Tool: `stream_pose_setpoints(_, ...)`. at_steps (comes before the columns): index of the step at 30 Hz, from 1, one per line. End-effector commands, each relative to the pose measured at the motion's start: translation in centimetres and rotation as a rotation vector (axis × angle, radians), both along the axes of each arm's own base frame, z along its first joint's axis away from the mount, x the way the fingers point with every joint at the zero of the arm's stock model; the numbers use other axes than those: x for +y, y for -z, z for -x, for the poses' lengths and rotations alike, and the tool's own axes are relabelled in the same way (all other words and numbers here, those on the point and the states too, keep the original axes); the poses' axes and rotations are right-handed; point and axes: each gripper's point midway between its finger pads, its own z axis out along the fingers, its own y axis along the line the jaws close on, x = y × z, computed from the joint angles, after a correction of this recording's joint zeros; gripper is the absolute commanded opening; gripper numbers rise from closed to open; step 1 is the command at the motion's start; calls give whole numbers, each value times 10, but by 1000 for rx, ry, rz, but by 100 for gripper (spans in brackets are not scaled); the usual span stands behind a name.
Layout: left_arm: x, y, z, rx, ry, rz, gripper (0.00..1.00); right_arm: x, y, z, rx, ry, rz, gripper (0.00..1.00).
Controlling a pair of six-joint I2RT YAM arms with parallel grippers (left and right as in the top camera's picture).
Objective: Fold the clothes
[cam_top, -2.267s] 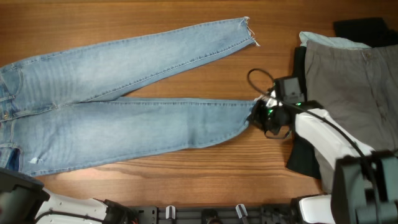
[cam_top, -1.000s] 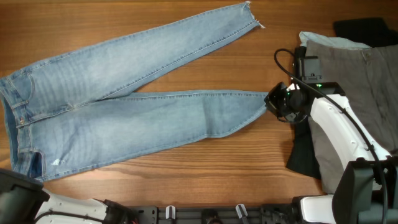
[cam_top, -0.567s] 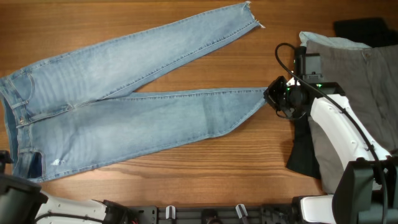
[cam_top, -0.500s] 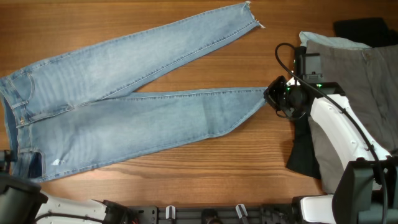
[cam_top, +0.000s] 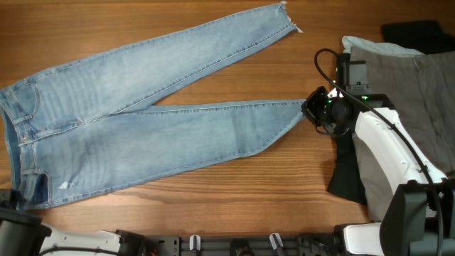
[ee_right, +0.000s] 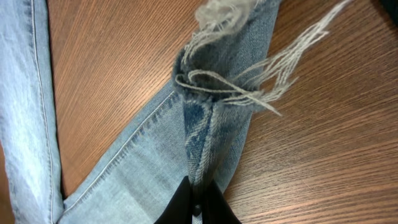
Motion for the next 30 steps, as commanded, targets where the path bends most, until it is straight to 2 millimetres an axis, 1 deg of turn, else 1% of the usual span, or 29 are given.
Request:
stream_pose_setpoints(1,4,6,7,-9,-5,-16,57,1,-1,-3,1,9,-15,4)
stream_pose_setpoints(5,13,10,4,-25,-4,-61,59,1,-1,-4,1,9,-15,4)
stream_pose_setpoints(10,10,24,-4,-76,0,-62,57,1,-1,-4,1,9,-15,4)
stream_pose_setpoints(13,3,33,-9,-110,2,-36,51,1,-1,-4,1,9,-16,4)
stream_pose_setpoints(14,2,35,-9,-108,1,-29,41,1,-1,-4,1,10,-16,4)
stream_pose_setpoints(16,2,36,-9,-108,0,-27,29,1,-1,-4,1,11,-17,4)
stream_pose_setpoints(18,1,35,-11,-121,1,-23,26,2,-1,-3,2,10,-19,4)
stream_pose_setpoints(19,0,35,-14,-138,2,-17,36,2,-1,-3,2,9,-19,4)
stream_pose_setpoints(20,-2,35,-16,-149,2,-9,54,2,-1,-3,2,10,-20,4)
stream_pose_setpoints(21,-5,35,-15,-150,1,5,63,2,-1,-3,2,10,-20,4)
stream_pose_setpoints(25,-13,35,-11,-130,-1,35,66,2,-1,-3,2,10,-20,4)
stream_pose_setpoints(26,-14,35,-11,-129,-2,39,65,2,-1,-3,2,9,-20,4)
stream_pose_setpoints(27,-14,35,-11,-129,-2,39,60,2,-1,-3,2,10,-20,4)
stream_pose_setpoints(28,-16,36,-11,-127,-3,48,50,2,-1,-3,2,10,-20,4)
stream_pose_setpoints(30,-19,36,-10,-123,-3,61,41,2,-1,-3,2,9,-20,4)
